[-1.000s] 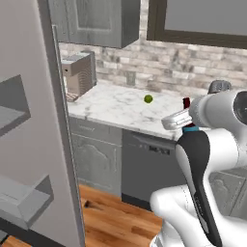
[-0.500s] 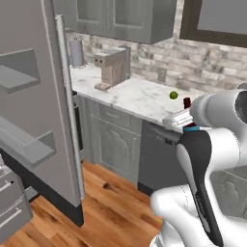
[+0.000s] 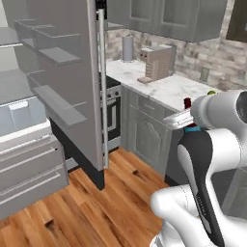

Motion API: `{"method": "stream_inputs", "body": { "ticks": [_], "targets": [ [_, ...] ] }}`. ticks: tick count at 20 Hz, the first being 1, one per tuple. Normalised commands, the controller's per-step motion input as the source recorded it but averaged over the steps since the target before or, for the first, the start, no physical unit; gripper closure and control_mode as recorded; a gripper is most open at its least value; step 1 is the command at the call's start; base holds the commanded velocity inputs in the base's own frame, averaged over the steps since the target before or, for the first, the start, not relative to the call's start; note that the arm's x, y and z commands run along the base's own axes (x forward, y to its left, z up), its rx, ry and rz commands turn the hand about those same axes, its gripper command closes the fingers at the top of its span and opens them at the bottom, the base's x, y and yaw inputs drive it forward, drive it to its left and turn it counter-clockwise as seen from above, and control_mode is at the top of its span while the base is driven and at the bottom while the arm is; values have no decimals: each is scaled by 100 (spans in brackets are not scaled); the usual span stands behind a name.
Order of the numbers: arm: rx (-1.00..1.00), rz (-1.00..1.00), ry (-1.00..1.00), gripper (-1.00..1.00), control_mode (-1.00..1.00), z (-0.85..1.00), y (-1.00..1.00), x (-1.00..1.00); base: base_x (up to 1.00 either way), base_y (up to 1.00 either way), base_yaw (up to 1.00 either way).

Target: Place the beer on the top shelf of the fridge to keep it out of children's reach, and place the sweet potato and lime on lower shelves for easy access.

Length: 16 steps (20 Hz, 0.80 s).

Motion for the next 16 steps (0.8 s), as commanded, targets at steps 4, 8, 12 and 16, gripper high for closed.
{"method": "stream_inputs", "body": {
  "ticks": [4, 8, 12, 16],
  "targets": [
    [0, 0, 0, 100, 100, 0, 0, 0, -3, 34, 41],
    [0, 0, 0, 100, 100, 0, 0, 0, 0, 56, 39],
    [0, 0, 0, 100, 100, 0, 0, 0, 0, 71, 35],
    [0, 0, 0, 100, 100, 0, 0, 0, 2, 85, 34]
  ]
}}
